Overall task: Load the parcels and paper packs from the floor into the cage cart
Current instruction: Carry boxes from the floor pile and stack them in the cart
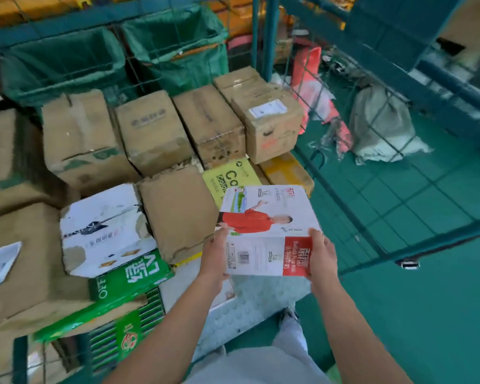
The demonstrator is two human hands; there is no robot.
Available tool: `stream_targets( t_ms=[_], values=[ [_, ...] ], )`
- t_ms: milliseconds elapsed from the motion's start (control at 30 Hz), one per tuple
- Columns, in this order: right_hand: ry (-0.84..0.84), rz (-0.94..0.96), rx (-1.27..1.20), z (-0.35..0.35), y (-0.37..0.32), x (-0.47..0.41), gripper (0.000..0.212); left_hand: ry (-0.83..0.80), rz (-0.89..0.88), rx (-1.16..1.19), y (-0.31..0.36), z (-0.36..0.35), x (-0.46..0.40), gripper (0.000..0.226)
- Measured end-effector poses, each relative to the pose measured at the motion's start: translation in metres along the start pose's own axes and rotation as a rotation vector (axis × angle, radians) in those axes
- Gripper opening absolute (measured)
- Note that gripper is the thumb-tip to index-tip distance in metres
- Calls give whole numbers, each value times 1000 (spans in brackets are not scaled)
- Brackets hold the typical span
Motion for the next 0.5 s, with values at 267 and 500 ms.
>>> stream_targets(
  t_ms=[267, 500],
  values=[
    [-283, 145, 200, -28, -105, -85, 33, 223, -36, 262, 33, -60, -10, 60],
    [-407, 237, 433, -73, -151, -128, 32, 302, -65, 439, 32, -71, -32, 69]
  ],
)
Point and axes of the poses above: each hand's wrist, its own x-axis away from the middle knuckle, its own z-axis out of the back of the hand, y = z × x, the point moved 7 cm from there along -x, towards the middle knuckle, and after that the axes turned 8 degrees about x, right-handed, at the moved point
